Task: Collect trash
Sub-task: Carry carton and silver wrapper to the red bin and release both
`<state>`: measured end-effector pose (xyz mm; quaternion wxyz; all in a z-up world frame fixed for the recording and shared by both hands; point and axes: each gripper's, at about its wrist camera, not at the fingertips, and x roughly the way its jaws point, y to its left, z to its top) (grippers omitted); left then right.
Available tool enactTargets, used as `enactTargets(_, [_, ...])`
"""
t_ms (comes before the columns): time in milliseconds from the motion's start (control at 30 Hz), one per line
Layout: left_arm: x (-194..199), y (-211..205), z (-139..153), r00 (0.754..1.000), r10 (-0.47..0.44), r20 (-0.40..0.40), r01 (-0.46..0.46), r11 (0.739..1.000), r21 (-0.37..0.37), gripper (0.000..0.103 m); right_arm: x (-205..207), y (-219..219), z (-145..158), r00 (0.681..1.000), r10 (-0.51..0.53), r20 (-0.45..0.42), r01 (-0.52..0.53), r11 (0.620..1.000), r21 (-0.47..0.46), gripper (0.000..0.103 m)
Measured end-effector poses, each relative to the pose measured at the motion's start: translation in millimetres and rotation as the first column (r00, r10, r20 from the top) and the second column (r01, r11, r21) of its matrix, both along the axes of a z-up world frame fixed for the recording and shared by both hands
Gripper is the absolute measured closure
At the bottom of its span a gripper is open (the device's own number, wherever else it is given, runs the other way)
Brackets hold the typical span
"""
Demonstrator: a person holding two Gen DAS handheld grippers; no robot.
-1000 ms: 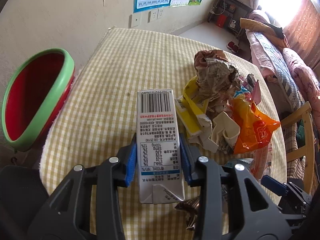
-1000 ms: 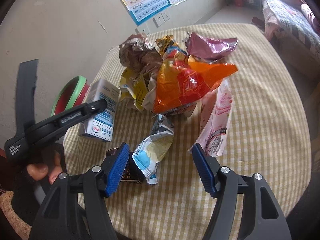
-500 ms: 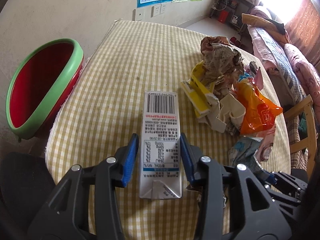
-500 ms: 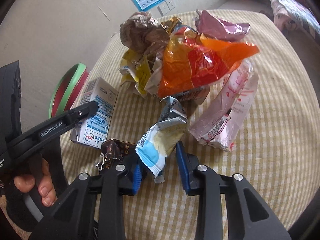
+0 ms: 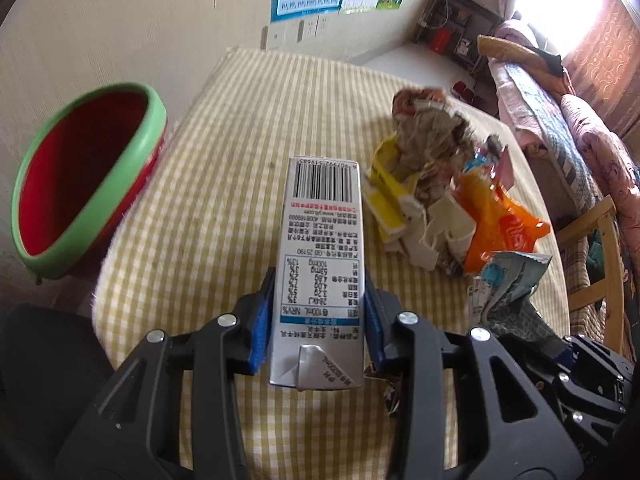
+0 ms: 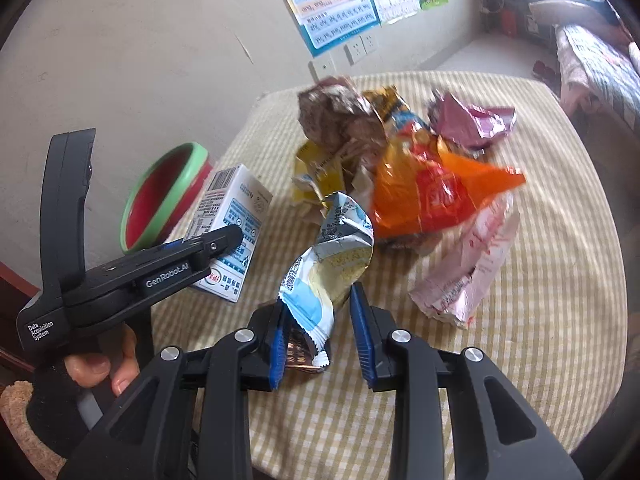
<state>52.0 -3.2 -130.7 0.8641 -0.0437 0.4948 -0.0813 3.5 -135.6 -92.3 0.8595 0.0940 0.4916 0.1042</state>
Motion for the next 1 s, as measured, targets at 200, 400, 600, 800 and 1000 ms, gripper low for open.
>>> enactTargets(200, [-7,14,34,0.993,0.04,0.109,-0.043,0.999,0.022,0.066,4,16,28,0.996,0.043,0.076,-0.043,0.999,-0.011,0.074])
enactTargets(400, [-8,39,63,0.974,0.106,0.199,-0.116,0.992,0.041,0.066,23,45,41,0.988,0.091,0.122,-0.089,0.996,-0.018,0.074])
enactTargets(600, [-11,65,78,0.953,0.163,0.255,-0.179,0.983,0.043,0.066,39,73,50,0.979,0.136,0.153,-0.134,0.991,-0.022,0.074])
enactTargets(800, [-8,100,86,0.935,0.214,0.283,-0.237,0.97,0.049,0.066,61,105,56,0.966,0.185,0.179,-0.182,0.983,-0.031,0.074])
enactTargets(1000, [-3,140,80,0.92,0.287,0.266,-0.308,0.95,0.044,0.066,88,138,56,0.955,0.223,0.197,-0.224,0.974,-0.018,0.074])
